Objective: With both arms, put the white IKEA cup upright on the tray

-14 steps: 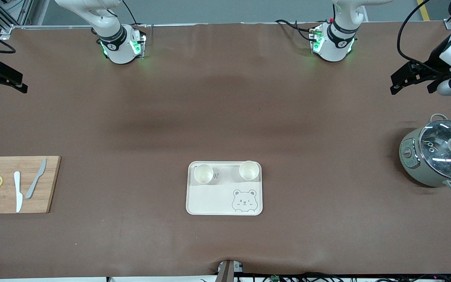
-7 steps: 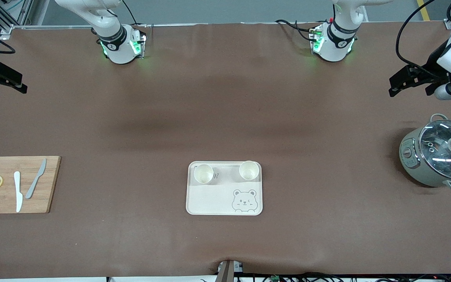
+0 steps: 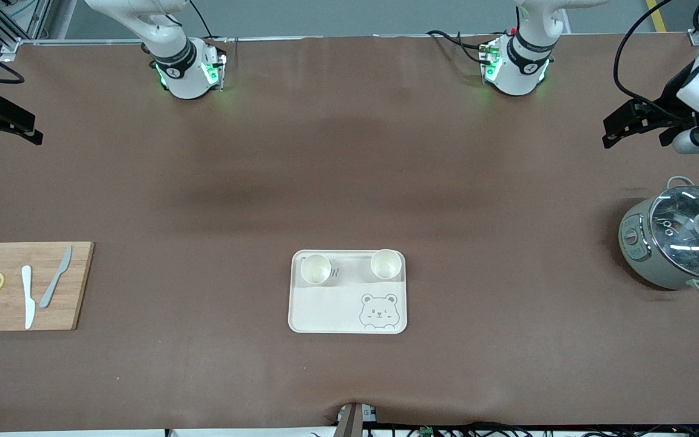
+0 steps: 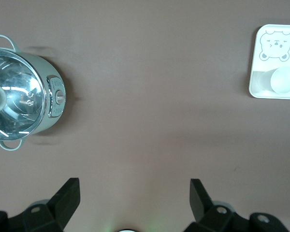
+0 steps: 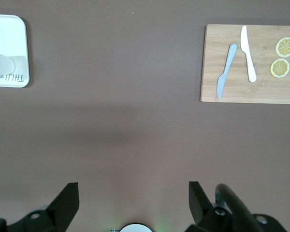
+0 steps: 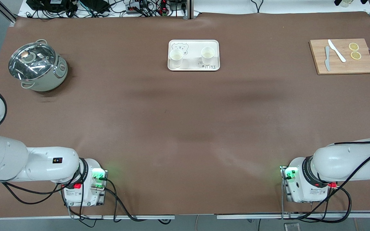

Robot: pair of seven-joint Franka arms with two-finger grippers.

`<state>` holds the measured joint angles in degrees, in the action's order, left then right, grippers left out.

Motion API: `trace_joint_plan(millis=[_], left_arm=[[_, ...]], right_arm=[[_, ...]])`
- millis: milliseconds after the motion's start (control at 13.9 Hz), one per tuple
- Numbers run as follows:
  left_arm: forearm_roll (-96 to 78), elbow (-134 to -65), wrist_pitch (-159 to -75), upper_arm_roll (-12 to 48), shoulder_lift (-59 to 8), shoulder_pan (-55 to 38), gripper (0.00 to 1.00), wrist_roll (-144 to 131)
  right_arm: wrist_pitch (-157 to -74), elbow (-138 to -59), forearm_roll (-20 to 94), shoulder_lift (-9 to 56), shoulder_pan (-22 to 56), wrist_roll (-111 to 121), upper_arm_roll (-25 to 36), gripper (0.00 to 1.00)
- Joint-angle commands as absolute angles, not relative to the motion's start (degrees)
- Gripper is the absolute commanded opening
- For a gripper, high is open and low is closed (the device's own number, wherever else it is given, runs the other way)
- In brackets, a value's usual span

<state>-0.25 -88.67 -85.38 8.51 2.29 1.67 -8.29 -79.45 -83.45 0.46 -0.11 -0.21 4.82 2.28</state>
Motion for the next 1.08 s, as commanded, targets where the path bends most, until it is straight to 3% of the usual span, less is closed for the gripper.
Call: trace_joint_plan(millis=[0, 1010], left_arm=[[0.79, -87.45, -83.94, 8.70, 2.02, 1.85, 1.00, -7.65], [0.18, -86.66, -83.94, 8.70, 1.93, 1.93, 1.00, -7.38]], right_arm=[[-79.45, -84.73, 0.00, -1.50, -0.09, 5.10, 2.46, 1.00], [-79.01, -84.73, 0.09, -1.49, -0.18, 4.83, 2.46, 1.00]])
